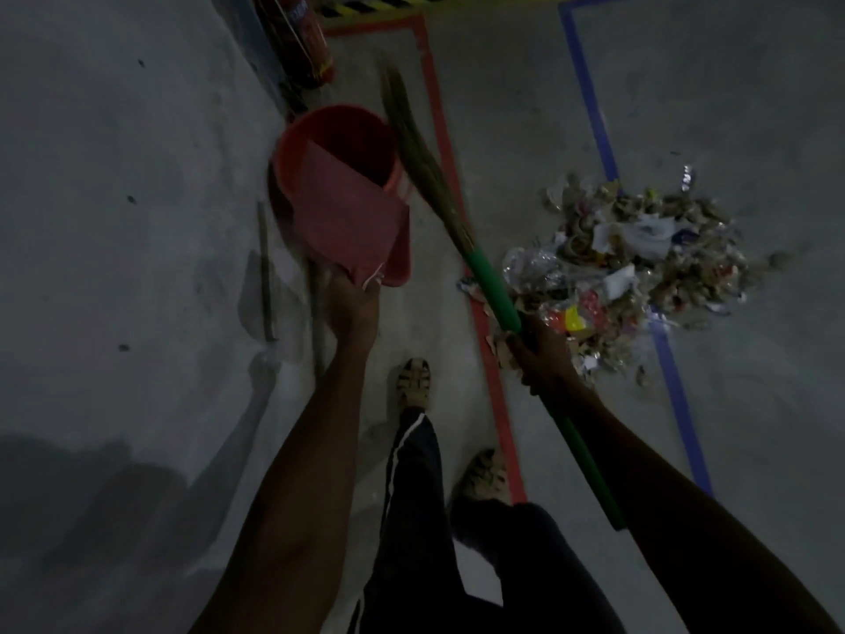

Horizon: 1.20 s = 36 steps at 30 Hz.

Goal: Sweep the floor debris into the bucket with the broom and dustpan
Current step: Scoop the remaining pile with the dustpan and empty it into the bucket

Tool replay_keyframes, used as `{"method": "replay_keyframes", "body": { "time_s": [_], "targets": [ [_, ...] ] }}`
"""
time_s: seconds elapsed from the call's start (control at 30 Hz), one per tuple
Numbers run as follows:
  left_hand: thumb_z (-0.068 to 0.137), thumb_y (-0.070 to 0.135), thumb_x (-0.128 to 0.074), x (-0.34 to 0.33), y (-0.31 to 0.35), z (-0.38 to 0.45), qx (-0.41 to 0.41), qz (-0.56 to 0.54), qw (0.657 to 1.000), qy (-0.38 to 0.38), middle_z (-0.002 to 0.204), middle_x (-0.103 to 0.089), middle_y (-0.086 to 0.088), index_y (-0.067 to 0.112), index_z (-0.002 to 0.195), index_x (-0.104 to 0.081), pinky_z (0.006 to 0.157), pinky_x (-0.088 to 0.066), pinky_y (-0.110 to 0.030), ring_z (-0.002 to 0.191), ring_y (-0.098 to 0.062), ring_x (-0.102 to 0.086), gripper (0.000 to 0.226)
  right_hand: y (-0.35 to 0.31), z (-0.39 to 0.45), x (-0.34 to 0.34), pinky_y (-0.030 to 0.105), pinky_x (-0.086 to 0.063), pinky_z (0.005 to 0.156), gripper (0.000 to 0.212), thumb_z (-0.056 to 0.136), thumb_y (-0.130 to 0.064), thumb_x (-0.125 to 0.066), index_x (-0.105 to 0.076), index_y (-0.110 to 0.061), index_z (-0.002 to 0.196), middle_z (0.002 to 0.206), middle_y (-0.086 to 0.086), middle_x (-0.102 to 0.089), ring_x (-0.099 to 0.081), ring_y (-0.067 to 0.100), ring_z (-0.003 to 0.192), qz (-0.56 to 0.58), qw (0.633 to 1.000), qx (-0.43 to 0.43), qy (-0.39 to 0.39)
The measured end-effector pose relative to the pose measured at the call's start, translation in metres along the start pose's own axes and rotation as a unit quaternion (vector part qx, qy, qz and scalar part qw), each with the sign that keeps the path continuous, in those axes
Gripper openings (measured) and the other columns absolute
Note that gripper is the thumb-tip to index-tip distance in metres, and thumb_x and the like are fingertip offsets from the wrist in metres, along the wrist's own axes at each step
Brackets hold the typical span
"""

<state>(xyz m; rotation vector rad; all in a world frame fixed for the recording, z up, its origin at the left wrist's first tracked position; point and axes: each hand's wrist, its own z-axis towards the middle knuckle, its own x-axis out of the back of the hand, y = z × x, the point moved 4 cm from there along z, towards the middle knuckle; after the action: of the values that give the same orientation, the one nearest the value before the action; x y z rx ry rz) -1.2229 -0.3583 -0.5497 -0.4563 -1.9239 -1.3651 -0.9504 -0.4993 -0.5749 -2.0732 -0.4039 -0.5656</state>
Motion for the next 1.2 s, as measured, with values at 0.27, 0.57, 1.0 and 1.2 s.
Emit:
{"method": "replay_keyframes", "body": {
  "time_s": [0.27,0.57,1.0,1.2],
  "targets": [
    [0.070,0.023,-0.082,-0.083,-0.050,-0.071,0.107,0.004,0.991,-0.077,0.100,-0.073,-0.015,0.001,0.102,-0.070,0.066,-0.044,-0.029,0.090,-0.032,-0.069,0.041,0.113,-0.023,-0.010,0.034,-0.052,0.043,0.040,0.105,-0.028,-0.050,-0.048,-0.007,0.140,0.095,0.011,-0.063,-0.060,0.023,0.050,0.058,0.984,-0.155,-0.072],
    [0.065,0.027,-0.072,-0.198,-0.133,-0.065,0.086,0.028,0.987,-0.132,0.079,-0.071,-0.010,0.009,0.084,-0.068,0.059,-0.052,-0.034,0.066,-0.030,-0.067,0.027,0.217,0.053,-0.095,0.028,-0.049,0.042,0.027,0.105,-0.024,-0.049,-0.058,-0.004,0.122,0.095,0.016,-0.063,-0.062,0.024,0.055,-0.013,0.968,-0.195,-0.159],
    [0.061,0.028,-0.069,-0.235,-0.119,-0.057,0.023,0.071,0.978,-0.194,0.076,-0.071,-0.011,0.012,0.081,-0.066,0.057,-0.060,-0.047,0.062,-0.031,-0.069,0.026,0.279,0.036,-0.056,0.033,-0.055,0.041,0.037,0.105,-0.030,-0.049,-0.051,-0.011,0.137,0.079,0.009,-0.062,-0.066,0.024,0.055,0.016,0.962,-0.273,0.020],
    [0.058,0.029,-0.068,-0.223,-0.116,-0.074,-0.003,0.081,0.978,-0.191,0.071,-0.069,-0.012,0.010,0.076,-0.066,0.055,-0.058,-0.045,0.059,-0.031,-0.068,0.026,0.268,0.010,-0.052,0.028,-0.050,0.038,0.035,0.106,-0.030,-0.046,-0.052,-0.008,0.133,0.076,0.008,-0.061,-0.066,0.024,0.051,-0.007,0.982,-0.188,-0.005]
  ]
}}
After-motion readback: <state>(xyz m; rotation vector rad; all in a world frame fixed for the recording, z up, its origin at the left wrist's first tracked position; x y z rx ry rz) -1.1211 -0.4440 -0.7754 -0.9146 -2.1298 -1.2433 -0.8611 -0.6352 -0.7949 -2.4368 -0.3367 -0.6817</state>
